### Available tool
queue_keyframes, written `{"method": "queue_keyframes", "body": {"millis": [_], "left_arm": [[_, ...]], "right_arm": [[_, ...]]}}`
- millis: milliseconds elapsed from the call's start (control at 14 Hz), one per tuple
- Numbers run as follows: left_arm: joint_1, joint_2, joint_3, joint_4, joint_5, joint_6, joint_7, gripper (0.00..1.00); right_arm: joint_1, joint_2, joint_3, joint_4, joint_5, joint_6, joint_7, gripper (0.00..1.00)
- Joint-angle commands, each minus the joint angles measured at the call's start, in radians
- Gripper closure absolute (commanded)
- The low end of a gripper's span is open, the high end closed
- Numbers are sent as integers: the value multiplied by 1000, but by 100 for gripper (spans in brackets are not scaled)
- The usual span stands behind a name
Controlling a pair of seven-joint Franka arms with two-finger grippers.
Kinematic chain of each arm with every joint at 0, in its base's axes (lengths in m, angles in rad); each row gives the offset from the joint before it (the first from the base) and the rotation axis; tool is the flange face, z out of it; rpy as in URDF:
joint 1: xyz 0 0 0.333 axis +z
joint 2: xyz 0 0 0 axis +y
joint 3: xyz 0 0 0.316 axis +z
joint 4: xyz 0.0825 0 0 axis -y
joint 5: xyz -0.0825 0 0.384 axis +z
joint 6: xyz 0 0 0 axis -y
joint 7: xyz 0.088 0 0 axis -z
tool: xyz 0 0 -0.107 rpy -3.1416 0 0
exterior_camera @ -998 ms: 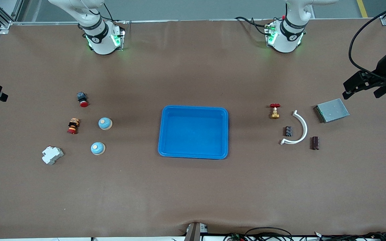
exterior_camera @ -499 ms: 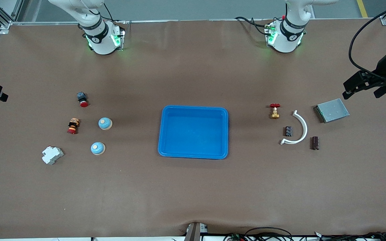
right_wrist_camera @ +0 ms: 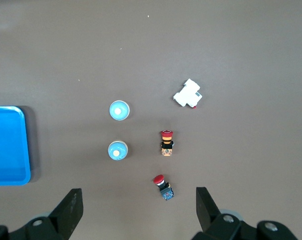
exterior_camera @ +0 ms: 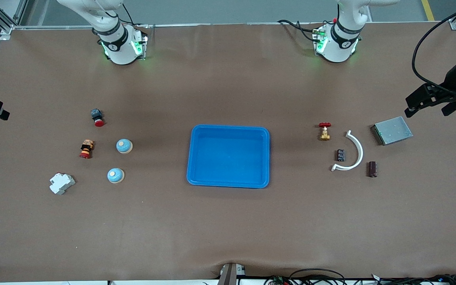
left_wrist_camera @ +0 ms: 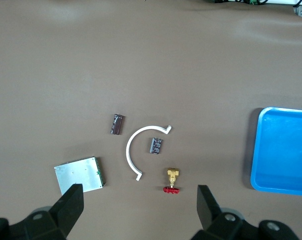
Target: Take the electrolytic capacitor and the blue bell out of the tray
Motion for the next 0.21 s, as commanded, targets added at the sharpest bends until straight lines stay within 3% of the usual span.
{"method": "queue_keyframes", "body": {"millis": [0, 143], "left_arm": [[10, 11, -4, 28, 3, -19, 15, 0], [10, 11, -4, 28, 3, -17, 15, 0]], "right_arm": [[-15, -33, 11, -34, 12, 8, -11, 0], [-15, -33, 11, -34, 12, 6, -11, 0]]}}
